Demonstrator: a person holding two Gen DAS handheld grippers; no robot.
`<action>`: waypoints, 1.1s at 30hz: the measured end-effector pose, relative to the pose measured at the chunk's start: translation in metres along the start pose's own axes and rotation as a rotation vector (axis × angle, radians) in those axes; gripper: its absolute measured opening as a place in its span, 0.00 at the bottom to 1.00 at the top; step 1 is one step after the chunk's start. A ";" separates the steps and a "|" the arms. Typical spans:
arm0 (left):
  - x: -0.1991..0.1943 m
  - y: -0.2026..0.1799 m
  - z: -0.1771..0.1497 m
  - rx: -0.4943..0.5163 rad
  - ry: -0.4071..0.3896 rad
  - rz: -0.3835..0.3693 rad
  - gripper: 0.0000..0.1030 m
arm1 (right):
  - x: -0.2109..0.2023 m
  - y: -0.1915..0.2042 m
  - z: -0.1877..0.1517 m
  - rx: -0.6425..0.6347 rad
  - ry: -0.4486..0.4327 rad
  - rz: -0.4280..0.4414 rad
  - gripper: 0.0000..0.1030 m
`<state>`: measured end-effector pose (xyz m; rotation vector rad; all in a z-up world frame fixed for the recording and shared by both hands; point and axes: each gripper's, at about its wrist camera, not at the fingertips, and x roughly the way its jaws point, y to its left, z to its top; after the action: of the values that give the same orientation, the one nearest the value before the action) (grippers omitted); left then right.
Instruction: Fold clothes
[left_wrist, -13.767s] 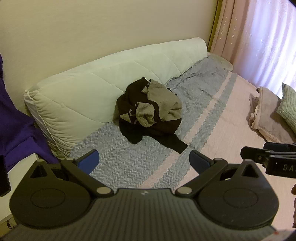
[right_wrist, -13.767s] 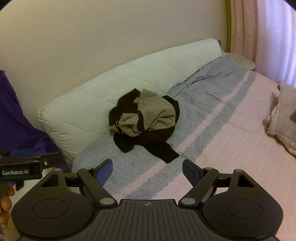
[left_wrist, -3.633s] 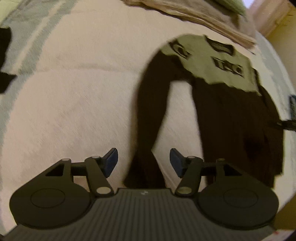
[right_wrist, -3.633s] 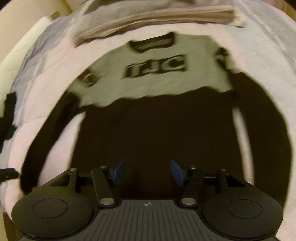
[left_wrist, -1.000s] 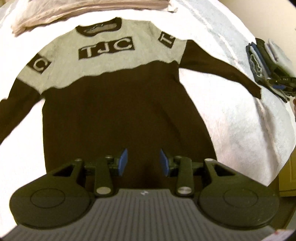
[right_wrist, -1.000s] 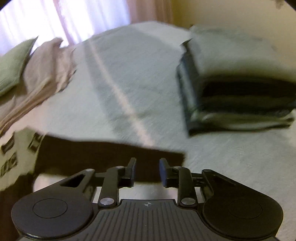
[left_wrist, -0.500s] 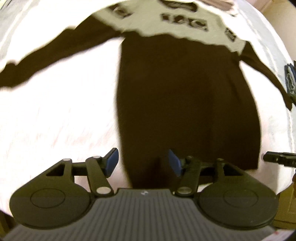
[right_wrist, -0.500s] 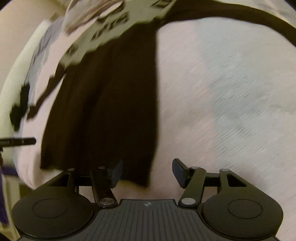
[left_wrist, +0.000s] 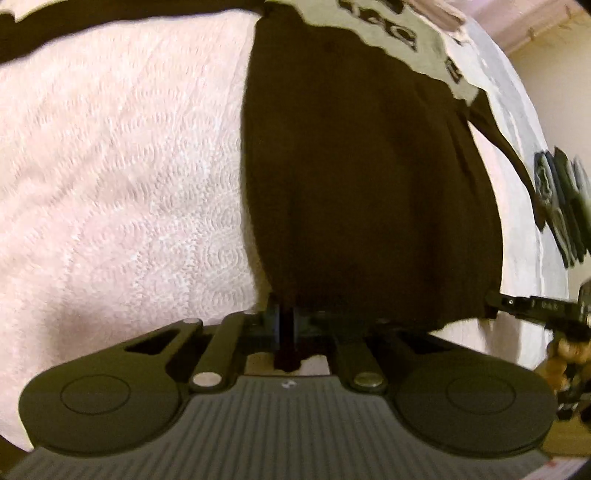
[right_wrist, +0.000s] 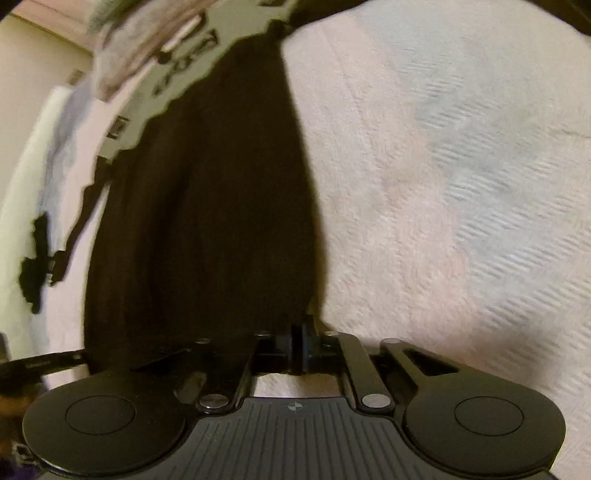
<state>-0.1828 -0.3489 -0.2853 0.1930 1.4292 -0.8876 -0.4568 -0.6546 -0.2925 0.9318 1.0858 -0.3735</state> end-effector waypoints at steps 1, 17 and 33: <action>-0.006 -0.002 -0.002 0.005 -0.005 0.010 0.03 | -0.009 0.005 0.001 -0.022 0.008 -0.024 0.01; -0.035 -0.007 -0.002 -0.036 0.019 0.170 0.15 | -0.031 0.041 0.030 -0.246 0.016 -0.282 0.56; -0.186 -0.032 0.064 -0.117 -0.344 0.375 0.65 | -0.087 0.199 0.102 -0.530 -0.188 -0.145 0.59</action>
<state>-0.1332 -0.3329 -0.0928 0.2010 1.0737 -0.4981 -0.3032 -0.6347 -0.1095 0.3422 1.0110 -0.2656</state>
